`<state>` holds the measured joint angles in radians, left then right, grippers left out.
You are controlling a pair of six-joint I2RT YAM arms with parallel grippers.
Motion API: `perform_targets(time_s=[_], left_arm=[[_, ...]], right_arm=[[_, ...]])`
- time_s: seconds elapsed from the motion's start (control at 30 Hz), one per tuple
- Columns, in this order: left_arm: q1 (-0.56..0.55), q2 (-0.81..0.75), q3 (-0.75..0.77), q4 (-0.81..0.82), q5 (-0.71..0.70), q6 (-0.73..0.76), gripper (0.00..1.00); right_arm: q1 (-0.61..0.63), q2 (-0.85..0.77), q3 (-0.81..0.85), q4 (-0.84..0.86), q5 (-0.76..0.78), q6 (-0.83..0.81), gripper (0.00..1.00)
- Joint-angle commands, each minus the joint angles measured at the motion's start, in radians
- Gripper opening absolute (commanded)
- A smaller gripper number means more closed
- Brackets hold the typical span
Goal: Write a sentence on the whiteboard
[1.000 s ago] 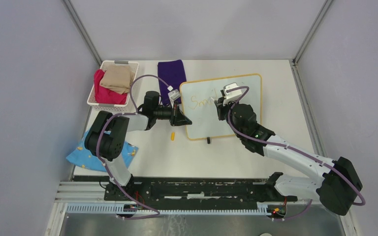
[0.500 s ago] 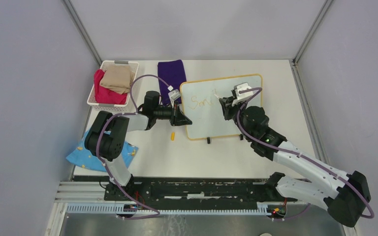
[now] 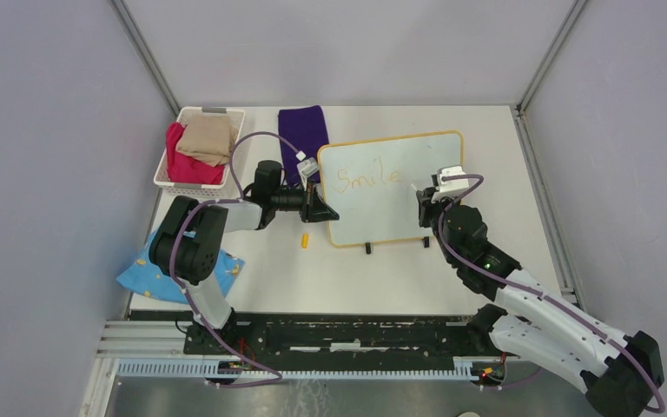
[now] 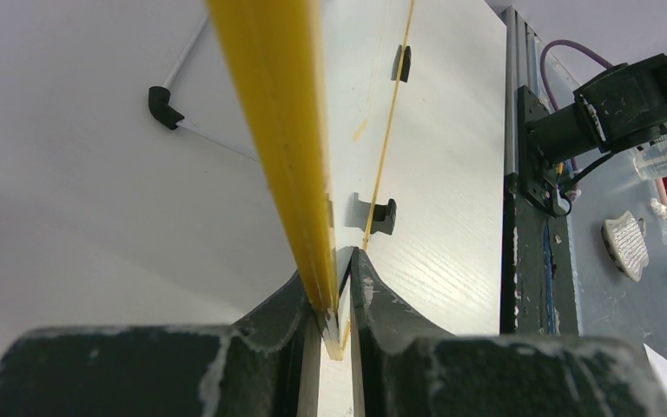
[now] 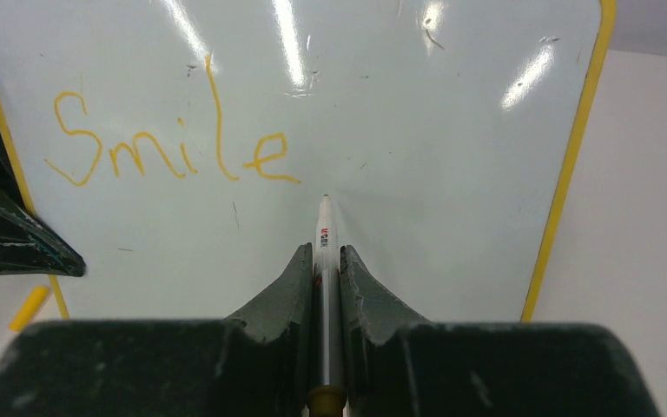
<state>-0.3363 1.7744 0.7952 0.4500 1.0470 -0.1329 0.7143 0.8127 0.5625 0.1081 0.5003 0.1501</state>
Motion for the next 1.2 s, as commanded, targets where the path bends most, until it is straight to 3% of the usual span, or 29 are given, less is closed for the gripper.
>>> perform_targets(time_s=[0.0, 0.63, 1.17], left_arm=[[-0.033, 0.054, -0.026, -0.137, -0.192, 0.127, 0.02], [-0.035, 0.059, -0.024, -0.137, -0.196, 0.127, 0.02], [-0.035, 0.060, -0.022, -0.140, -0.200, 0.127, 0.02]], right_arm=[[-0.009, 0.004, 0.000, 0.019, 0.021, 0.021, 0.00], [-0.018, 0.067, 0.020, 0.102, 0.039, 0.023, 0.00], [-0.021, 0.082, -0.003, 0.055, -0.012, 0.054, 0.00]])
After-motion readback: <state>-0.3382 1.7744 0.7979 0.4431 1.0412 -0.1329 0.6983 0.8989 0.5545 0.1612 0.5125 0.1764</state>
